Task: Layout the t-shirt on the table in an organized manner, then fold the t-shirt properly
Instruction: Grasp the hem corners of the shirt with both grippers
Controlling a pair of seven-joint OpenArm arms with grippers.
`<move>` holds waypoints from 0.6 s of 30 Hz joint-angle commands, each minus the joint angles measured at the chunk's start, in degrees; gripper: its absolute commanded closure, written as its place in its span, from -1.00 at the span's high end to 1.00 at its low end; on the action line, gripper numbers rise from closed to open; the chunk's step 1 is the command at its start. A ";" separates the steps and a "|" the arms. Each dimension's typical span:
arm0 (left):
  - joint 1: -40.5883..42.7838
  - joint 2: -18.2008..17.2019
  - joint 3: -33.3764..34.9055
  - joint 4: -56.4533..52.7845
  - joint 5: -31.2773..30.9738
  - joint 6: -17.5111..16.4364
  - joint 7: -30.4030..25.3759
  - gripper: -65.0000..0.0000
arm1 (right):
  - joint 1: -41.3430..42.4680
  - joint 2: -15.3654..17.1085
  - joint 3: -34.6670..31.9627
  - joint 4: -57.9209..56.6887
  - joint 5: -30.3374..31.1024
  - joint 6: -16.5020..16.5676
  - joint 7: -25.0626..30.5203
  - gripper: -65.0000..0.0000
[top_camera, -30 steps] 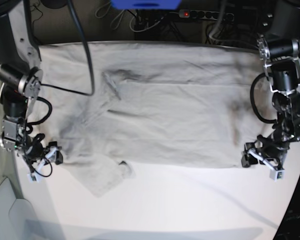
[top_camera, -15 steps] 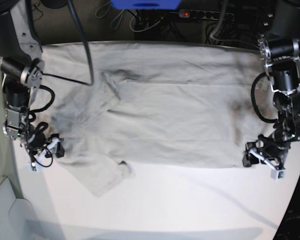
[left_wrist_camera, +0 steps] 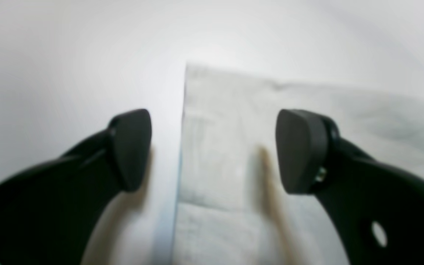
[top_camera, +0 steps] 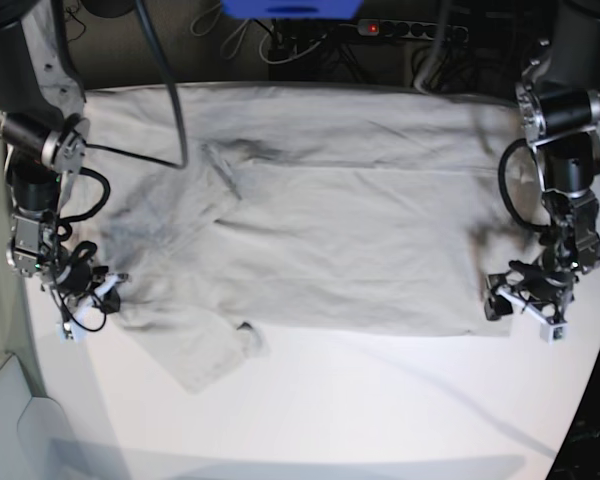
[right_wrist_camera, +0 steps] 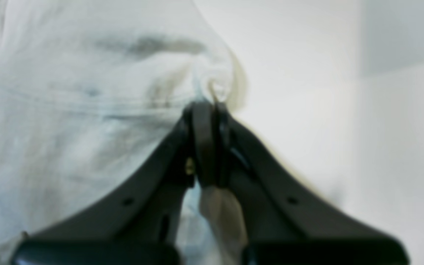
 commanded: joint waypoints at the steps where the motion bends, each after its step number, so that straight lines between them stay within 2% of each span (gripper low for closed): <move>1: -3.54 -0.87 0.02 -0.97 -0.66 -0.13 -2.61 0.58 | 0.79 0.60 -0.08 0.15 -1.22 -0.01 -2.03 -1.00; 5: -7.49 -1.05 -0.06 -11.87 -0.66 -0.13 -6.56 0.57 | 0.79 0.68 -0.08 0.15 -1.22 -0.01 -2.03 -1.00; 8: -8.02 -1.49 0.11 -15.83 -0.66 -0.13 -10.52 0.57 | 0.79 0.68 -0.08 0.15 -1.22 -0.01 -2.03 -1.00; 15: -8.02 -1.40 0.11 -16.79 -0.66 -0.13 -10.69 0.56 | 0.79 0.68 -0.08 0.15 -1.22 -0.01 -2.11 -1.00; 18: -8.02 -1.40 1.34 -16.79 -0.57 -0.13 -10.69 0.39 | 0.79 0.68 -0.08 0.24 -1.22 -0.01 -2.20 -1.00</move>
